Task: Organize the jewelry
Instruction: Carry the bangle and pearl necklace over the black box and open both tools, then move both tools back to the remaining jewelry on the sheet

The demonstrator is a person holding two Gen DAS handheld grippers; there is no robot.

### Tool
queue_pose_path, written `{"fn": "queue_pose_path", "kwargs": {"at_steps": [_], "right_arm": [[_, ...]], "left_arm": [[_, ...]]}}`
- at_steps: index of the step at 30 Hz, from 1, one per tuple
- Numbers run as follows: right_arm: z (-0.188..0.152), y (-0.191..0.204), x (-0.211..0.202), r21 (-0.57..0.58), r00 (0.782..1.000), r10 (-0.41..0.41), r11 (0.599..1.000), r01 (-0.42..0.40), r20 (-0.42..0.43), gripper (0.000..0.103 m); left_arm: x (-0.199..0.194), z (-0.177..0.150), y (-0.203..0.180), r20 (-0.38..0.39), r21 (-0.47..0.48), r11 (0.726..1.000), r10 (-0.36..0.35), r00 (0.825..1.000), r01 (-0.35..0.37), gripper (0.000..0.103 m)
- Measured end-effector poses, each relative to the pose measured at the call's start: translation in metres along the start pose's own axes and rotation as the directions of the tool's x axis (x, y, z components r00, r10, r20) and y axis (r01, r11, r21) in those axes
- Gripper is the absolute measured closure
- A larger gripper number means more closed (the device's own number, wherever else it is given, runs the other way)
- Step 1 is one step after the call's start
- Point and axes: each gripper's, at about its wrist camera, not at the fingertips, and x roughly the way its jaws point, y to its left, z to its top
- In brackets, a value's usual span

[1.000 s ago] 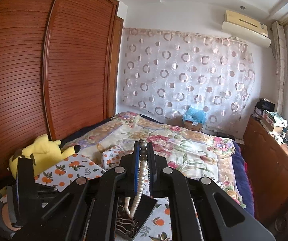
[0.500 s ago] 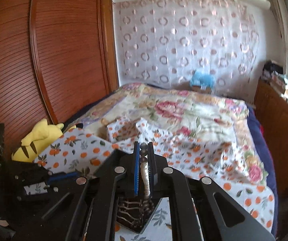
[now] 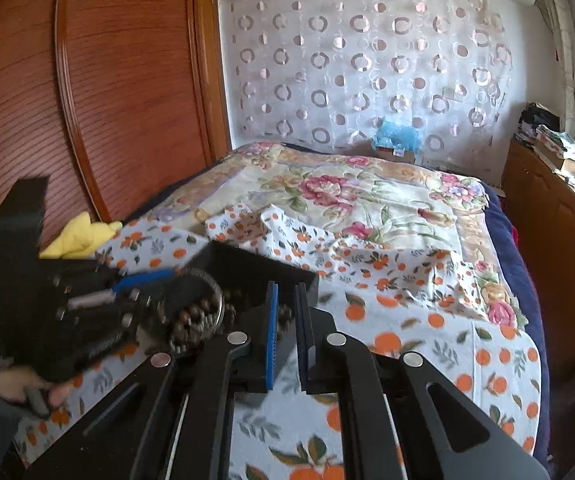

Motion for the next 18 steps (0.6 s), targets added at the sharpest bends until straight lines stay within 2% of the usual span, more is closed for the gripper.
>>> {"fn": "queue_pose_path", "kwargs": {"at_steps": [5,10,11,12,14,16,18], "right_arm": [[-0.024,-0.005,-0.004,0.015,1.0,0.006,1.0,-0.006,-0.022,0.093],[-0.041,-0.009,-0.008,0.028,1.0,0.009,1.0,-0.008,-0.028,0.093],[-0.045,-0.01,-0.009,0.033,1.0,0.011,0.999,-0.01,-0.028,0.093],[-0.048,-0.009,-0.01,0.034,1.0,0.009,0.999,-0.008,-0.028,0.093],[-0.055,-0.011,-0.012,0.039,0.999,0.009,0.999,-0.008,-0.031,0.093],[-0.062,-0.012,-0.015,0.049,0.999,0.013,0.999,-0.012,-0.033,0.093],[-0.07,-0.012,-0.02,0.051,0.999,0.015,0.999,-0.013,-0.035,0.093]], "left_arm": [[0.004,0.002,-0.004,-0.005,0.007,1.0,0.0,1.0,0.0,0.097],[0.004,0.003,-0.006,0.001,0.004,1.0,-0.002,1.0,0.002,0.092],[0.003,0.003,-0.007,0.002,0.007,1.0,-0.002,1.0,0.002,0.085],[0.002,0.003,-0.008,0.001,0.01,1.0,-0.006,1.0,0.006,0.073],[-0.004,0.001,-0.01,0.009,0.017,1.0,-0.013,1.0,0.013,0.062],[-0.013,-0.001,-0.01,0.024,0.02,1.0,-0.014,1.0,0.013,0.055],[-0.022,-0.004,-0.011,0.031,0.019,1.0,-0.025,0.999,0.024,0.043]]}}
